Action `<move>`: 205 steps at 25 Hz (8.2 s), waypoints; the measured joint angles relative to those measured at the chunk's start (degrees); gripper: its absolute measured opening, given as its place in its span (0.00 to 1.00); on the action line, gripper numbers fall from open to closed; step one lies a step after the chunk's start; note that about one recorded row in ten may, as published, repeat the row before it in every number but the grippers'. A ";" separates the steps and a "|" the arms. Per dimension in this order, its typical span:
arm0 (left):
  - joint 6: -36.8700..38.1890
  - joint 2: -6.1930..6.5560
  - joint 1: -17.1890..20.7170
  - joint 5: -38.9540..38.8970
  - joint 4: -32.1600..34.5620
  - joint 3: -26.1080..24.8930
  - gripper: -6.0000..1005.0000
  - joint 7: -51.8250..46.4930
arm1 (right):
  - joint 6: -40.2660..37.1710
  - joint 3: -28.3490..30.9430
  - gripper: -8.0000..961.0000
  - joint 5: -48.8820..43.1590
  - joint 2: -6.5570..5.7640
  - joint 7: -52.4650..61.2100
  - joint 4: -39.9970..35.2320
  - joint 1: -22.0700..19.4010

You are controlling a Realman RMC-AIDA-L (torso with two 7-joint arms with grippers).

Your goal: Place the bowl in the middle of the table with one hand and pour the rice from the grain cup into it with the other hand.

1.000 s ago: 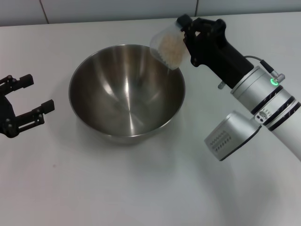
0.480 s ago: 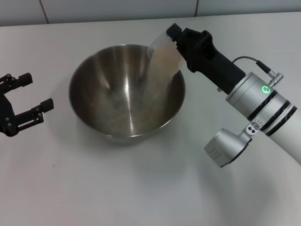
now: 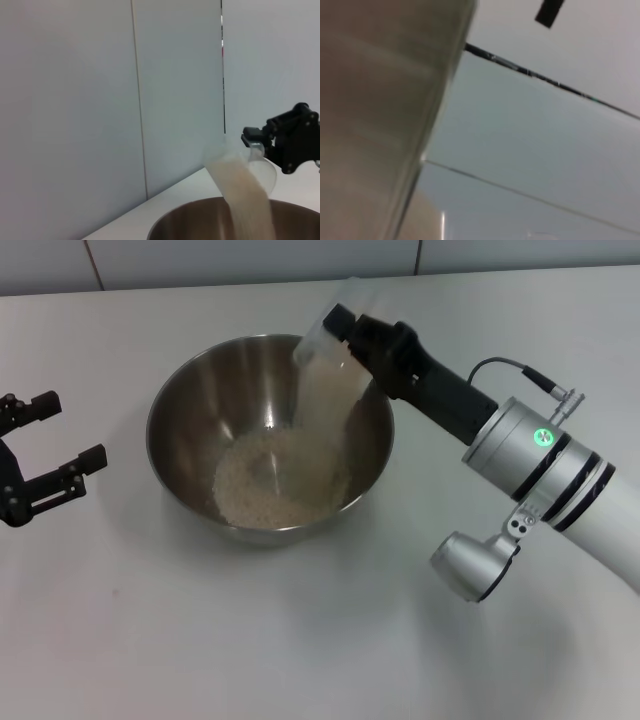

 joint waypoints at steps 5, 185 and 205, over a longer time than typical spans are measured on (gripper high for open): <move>0.13 0.03 0.00 0.00 0.00 -0.28 0.78 0.00 | 0.19 0.01 0.03 -1.73 0.09 -3.99 0.00 -0.13; 10.34 0.32 -1.40 1.04 -2.38 -1.66 0.78 2.26 | -7.36 3.50 0.84 -16.44 -1.59 110.01 -2.56 -7.99; 9.33 0.04 -3.39 1.53 -2.60 1.09 0.78 3.05 | -7.02 3.39 0.84 -19.31 -0.47 108.53 -2.28 -7.54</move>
